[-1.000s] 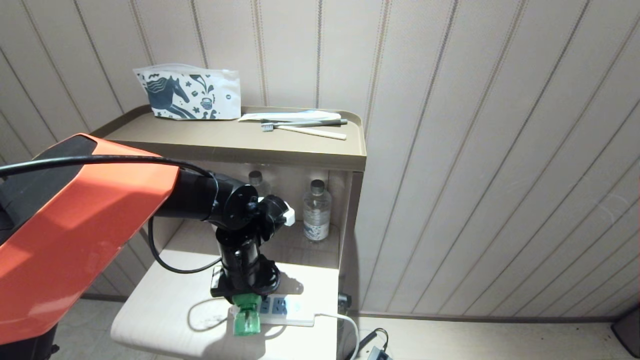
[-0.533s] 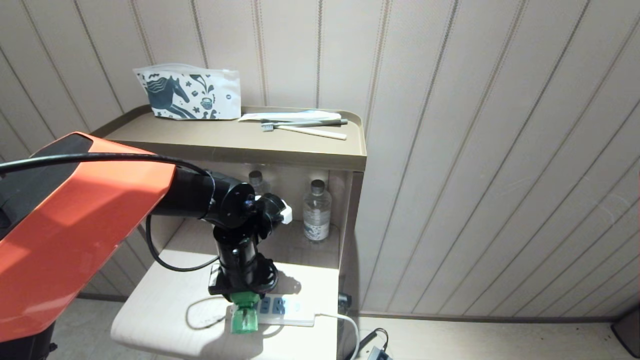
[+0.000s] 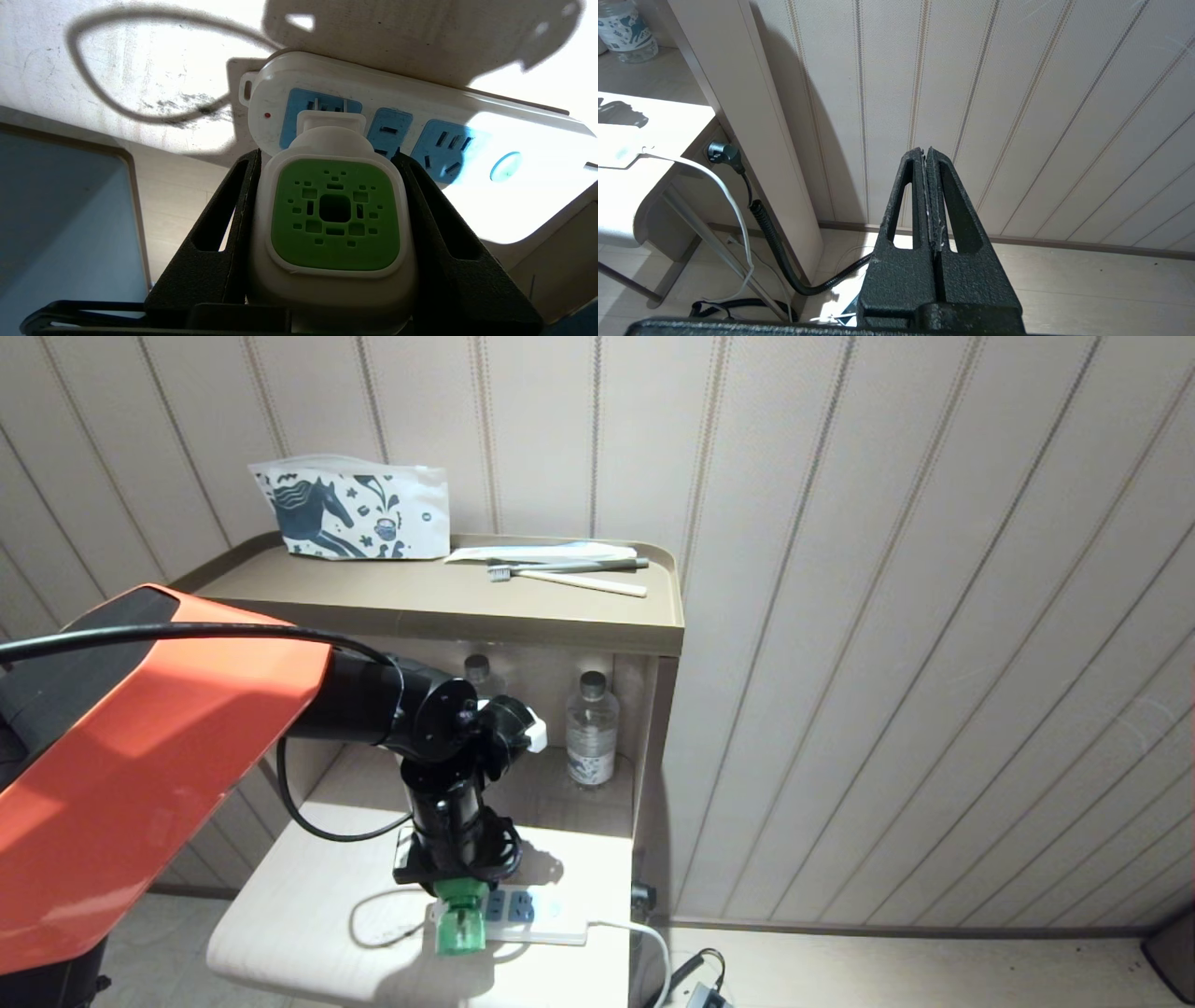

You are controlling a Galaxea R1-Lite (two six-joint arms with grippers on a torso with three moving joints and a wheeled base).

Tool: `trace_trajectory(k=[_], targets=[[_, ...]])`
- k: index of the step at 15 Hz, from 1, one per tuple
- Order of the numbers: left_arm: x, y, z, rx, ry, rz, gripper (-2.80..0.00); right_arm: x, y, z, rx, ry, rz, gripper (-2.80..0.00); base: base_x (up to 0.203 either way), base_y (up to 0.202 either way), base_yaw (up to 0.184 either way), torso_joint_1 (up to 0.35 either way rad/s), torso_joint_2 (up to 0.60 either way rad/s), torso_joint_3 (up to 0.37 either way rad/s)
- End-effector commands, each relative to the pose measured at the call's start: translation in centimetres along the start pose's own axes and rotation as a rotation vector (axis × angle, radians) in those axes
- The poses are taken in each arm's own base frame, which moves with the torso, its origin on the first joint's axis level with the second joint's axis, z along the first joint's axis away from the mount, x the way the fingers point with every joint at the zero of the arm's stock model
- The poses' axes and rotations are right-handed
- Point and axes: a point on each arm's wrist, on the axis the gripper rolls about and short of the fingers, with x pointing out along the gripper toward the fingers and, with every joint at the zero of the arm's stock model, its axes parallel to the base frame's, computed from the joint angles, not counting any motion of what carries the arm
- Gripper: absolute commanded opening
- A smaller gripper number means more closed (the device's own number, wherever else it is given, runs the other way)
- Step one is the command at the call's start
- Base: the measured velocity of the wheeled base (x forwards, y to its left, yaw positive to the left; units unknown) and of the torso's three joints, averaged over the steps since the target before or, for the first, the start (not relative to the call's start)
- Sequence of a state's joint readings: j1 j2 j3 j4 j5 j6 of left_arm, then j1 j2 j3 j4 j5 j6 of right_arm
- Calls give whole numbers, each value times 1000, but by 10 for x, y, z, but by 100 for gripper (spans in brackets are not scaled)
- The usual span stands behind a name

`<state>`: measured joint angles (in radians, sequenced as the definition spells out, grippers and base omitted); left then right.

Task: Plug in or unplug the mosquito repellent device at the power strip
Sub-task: Insert the plug into the socket

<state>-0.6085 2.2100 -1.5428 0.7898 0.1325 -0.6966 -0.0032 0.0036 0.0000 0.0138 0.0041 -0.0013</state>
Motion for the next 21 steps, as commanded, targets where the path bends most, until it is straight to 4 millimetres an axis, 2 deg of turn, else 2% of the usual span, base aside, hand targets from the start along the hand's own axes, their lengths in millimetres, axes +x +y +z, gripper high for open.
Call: trace_trajectory(k=[1,13,21], targets=[[3,1,0,-5,10,10,-280,0,0,0,0,-1,1,-280,0,0,0,0,0,0],[2,11,2,-13,15,19,-280,0,0,0,0,-1,1,-280,0,0,0,0,0,0],[10,7,2,-8,20,19,-280,0,0,0,0,-1,1,-280,0,0,0,0,0,0]])
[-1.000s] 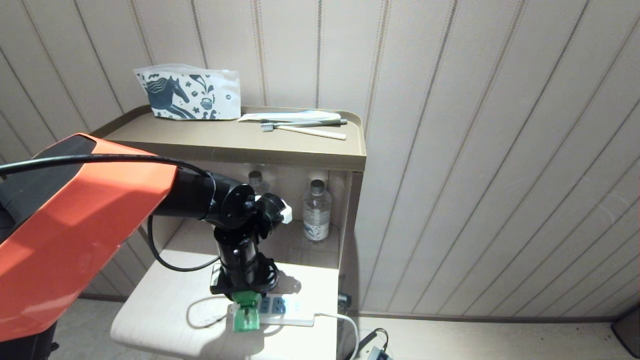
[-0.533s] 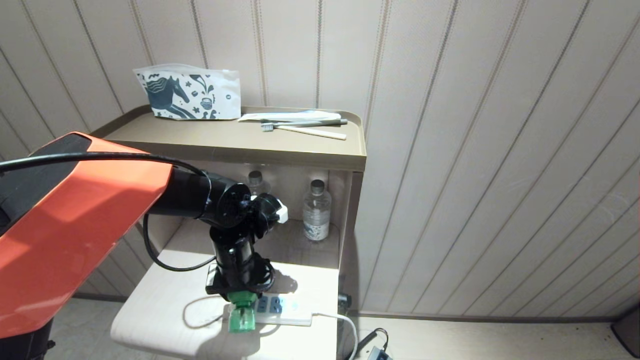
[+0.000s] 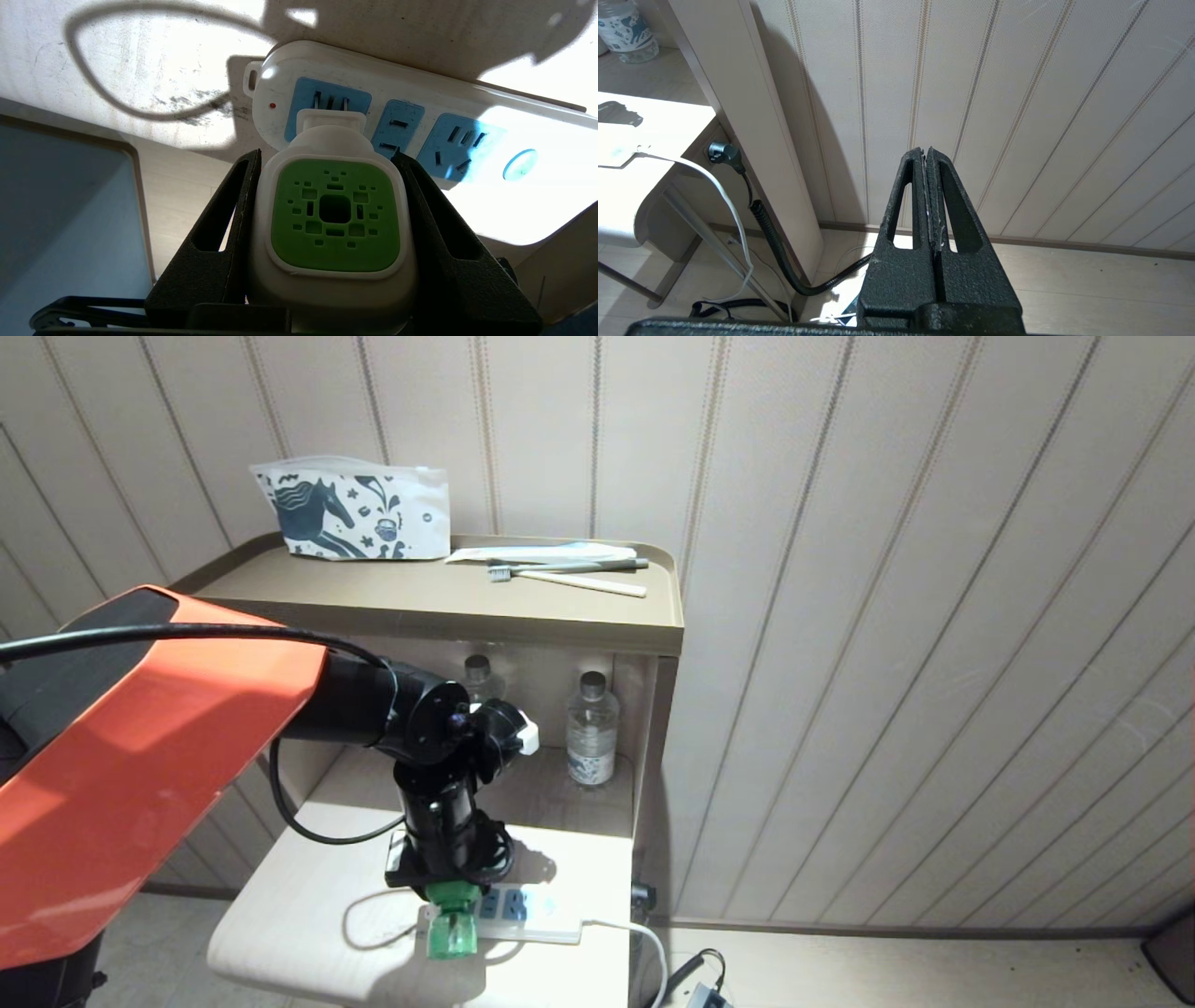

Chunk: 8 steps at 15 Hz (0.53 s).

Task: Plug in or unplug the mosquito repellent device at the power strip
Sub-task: Insert the plug into the socket

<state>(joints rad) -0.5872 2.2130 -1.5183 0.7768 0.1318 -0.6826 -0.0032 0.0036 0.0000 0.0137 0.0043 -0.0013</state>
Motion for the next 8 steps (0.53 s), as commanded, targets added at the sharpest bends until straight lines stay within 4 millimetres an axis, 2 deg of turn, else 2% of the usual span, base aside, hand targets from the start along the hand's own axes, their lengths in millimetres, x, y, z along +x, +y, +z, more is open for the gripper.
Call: trace_trajectory(k=[1,8], targets=[[6,-1,0,-2,12,10,-280,0,0,0,0,0,0,-280,0,0,0,0,0,0],[10,0,4,6,15,13,-280,0,0,0,0,0,0,-280,0,0,0,0,0,0]])
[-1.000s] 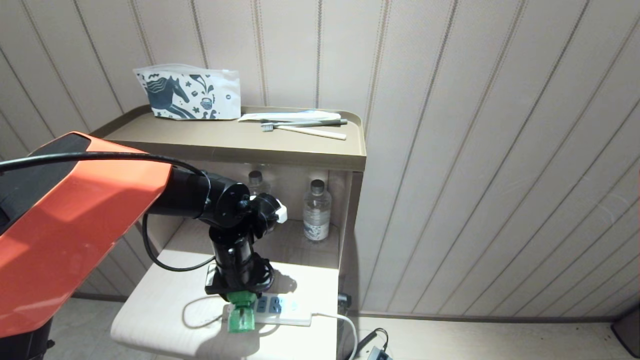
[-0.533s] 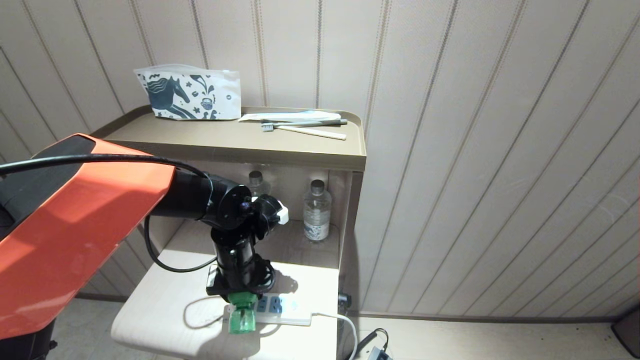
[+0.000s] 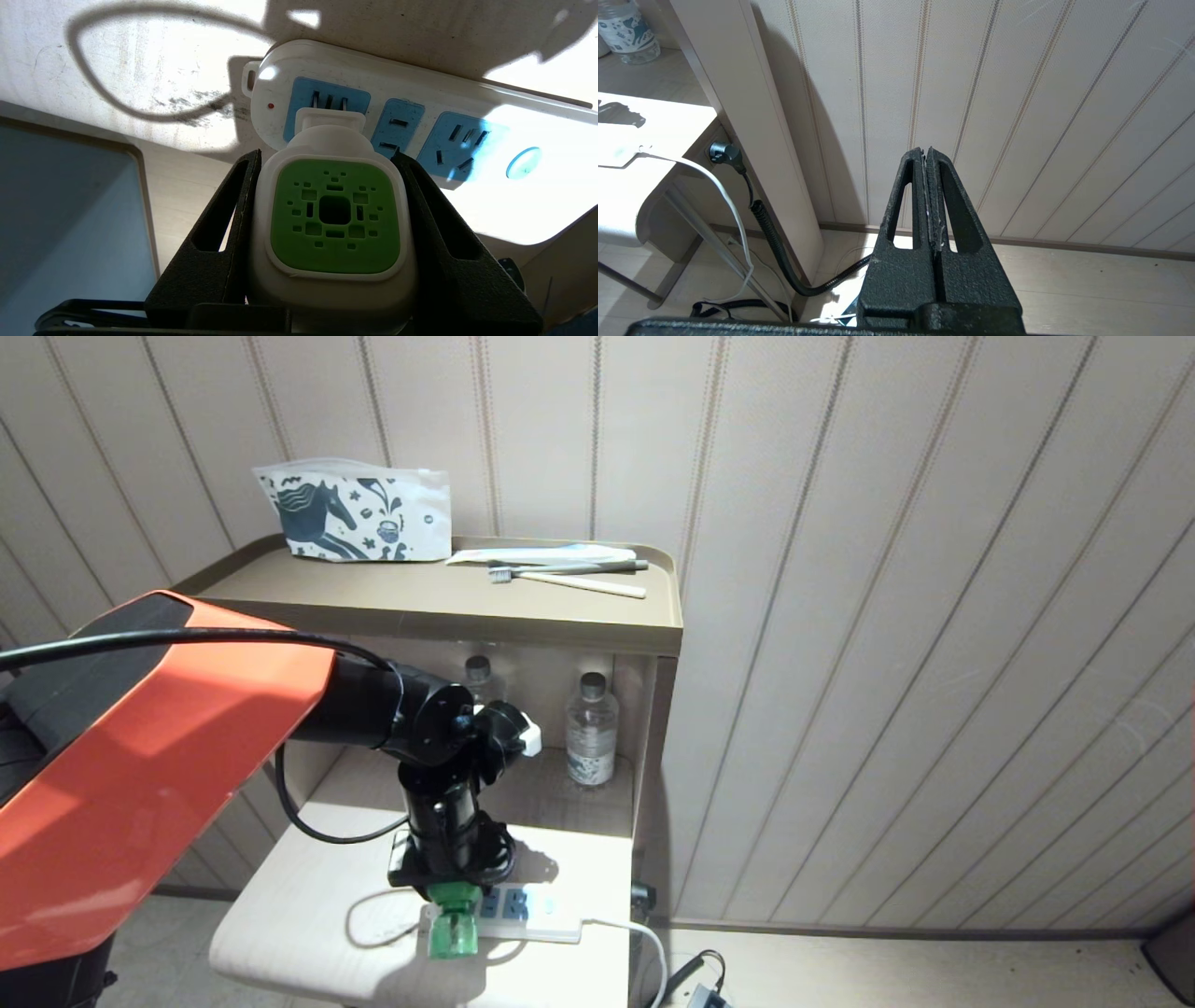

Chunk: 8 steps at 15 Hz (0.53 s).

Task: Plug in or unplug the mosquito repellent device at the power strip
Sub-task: Insert the plug into the socket

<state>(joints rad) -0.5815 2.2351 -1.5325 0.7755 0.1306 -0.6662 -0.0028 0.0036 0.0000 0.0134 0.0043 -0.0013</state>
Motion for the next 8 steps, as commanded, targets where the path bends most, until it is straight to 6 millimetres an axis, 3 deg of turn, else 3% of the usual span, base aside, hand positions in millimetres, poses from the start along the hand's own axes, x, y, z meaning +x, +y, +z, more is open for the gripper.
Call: trace_trajectory(k=[1,8], targets=[[4,1,1,-6,8,9,-280,0,0,0,0,0,0,-280,0,0,0,0,0,0],[19,0,2,8,39,33,-280,0,0,0,0,0,0,-280,0,0,0,0,0,0]])
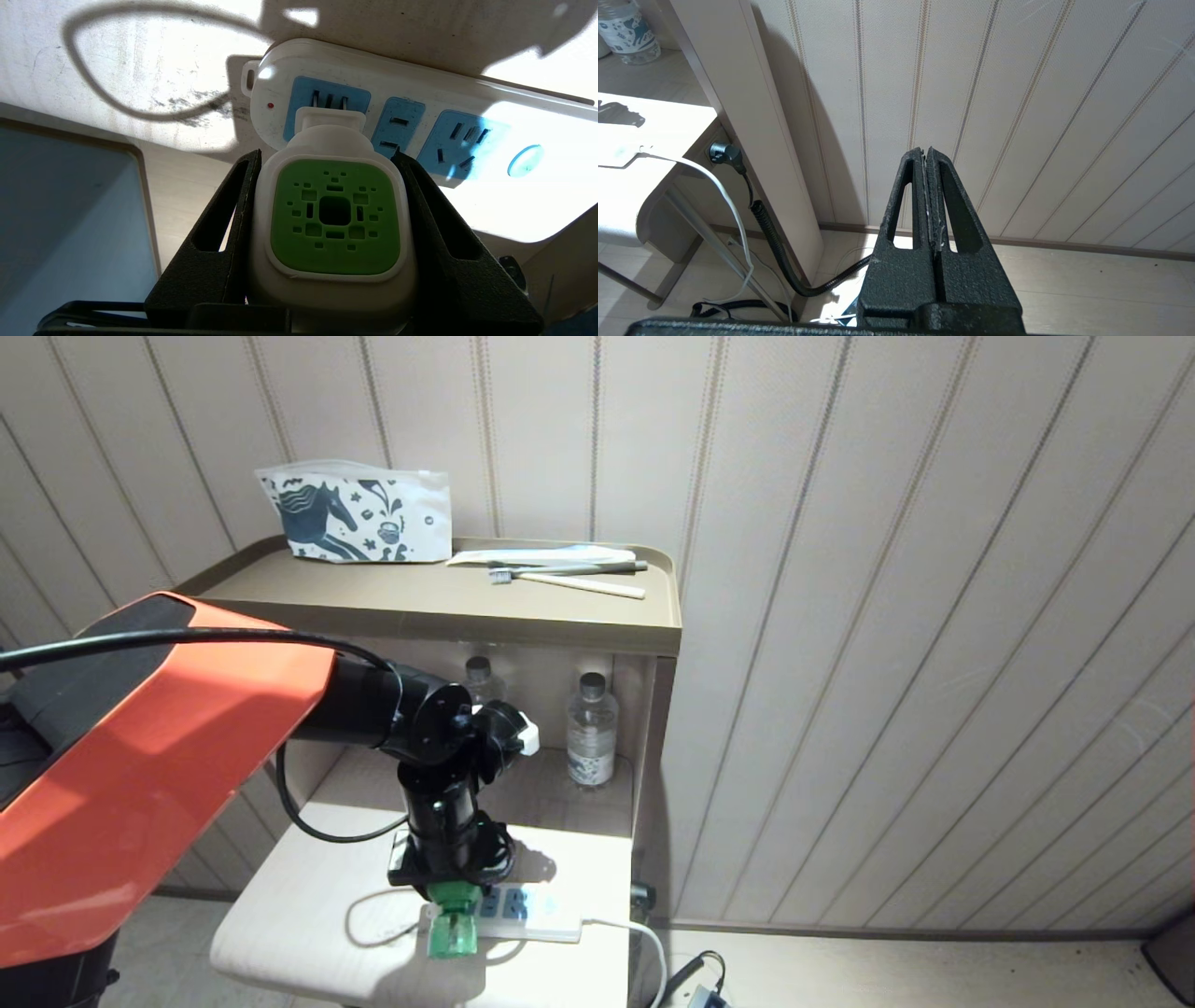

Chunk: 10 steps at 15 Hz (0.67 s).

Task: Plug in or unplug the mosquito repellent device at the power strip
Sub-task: Insert the plug into the socket

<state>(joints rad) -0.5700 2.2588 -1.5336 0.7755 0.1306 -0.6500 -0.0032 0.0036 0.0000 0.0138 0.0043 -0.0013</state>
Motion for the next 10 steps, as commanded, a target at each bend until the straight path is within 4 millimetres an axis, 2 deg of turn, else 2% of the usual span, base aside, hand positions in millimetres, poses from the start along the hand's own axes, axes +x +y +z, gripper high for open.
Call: trace_trajectory(k=[1,10], targets=[[11,-2,0,6,23,19,-280,0,0,0,0,-1,0,-280,0,0,0,0,0,0],[13,2,9,3,17,16,-280,0,0,0,0,-1,0,-280,0,0,0,0,0,0]])
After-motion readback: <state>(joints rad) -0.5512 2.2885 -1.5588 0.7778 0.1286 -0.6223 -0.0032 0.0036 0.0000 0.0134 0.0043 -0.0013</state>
